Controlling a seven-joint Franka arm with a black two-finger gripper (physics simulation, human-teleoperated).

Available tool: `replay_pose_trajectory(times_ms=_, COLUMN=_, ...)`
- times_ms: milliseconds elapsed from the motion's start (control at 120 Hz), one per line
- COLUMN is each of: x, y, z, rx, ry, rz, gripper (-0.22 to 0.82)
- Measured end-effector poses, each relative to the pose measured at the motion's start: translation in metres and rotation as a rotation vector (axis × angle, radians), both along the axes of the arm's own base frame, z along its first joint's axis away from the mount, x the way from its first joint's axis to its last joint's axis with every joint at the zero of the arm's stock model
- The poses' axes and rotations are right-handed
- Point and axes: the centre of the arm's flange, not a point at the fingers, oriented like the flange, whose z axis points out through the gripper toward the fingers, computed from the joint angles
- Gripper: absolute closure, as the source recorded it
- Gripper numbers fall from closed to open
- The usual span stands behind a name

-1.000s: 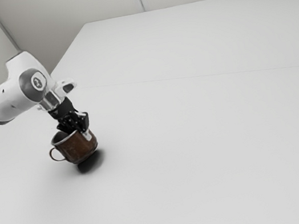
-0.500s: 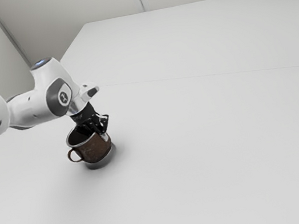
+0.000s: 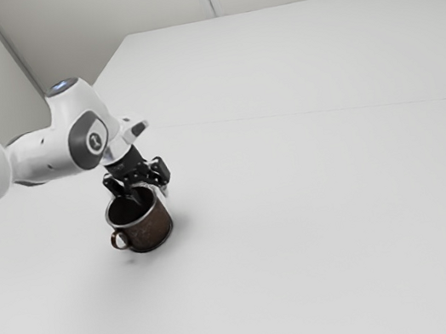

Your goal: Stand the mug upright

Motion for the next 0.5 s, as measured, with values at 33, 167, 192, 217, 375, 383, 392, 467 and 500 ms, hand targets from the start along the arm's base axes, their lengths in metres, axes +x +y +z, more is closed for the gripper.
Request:
replay_pose_trajectory(times_ms=33, x=0.0, y=-0.005, z=0.009, rx=0.006, ry=-0.012, rz=-0.011, gripper=0.19)
replay_pose_trajectory(times_ms=167, x=0.0, y=-0.007, z=0.042, rx=0.03, ry=-0.046, rz=-0.038, gripper=0.1)
replay_pose_trajectory(times_ms=192, x=0.001, y=-0.006, z=0.047, rx=0.039, ry=-0.05, rz=-0.049, gripper=0.09)
replay_pose_trajectory(times_ms=217, x=0.002, y=-0.005, z=0.053, rx=0.048, ry=-0.055, rz=-0.058, gripper=0.08)
replay_pose_trajectory(times_ms=375, x=0.016, y=0.0, z=0.111, rx=0.113, ry=-0.096, rz=-0.119, gripper=0.04)
replay_pose_trajectory(times_ms=383, x=0.016, y=0.0, z=0.115, rx=0.117, ry=-0.097, rz=-0.122, gripper=0.04)
replay_pose_trajectory(times_ms=392, x=0.017, y=0.0, z=0.118, rx=0.121, ry=-0.099, rz=-0.125, gripper=0.03)
replay_pose_trajectory(times_ms=467, x=0.016, y=-0.002, z=0.146, rx=0.144, ry=-0.105, rz=-0.149, gripper=0.02)
replay_pose_trajectory(times_ms=500, x=0.015, y=-0.003, z=0.159, rx=0.151, ry=-0.11, rz=-0.157, gripper=0.02)
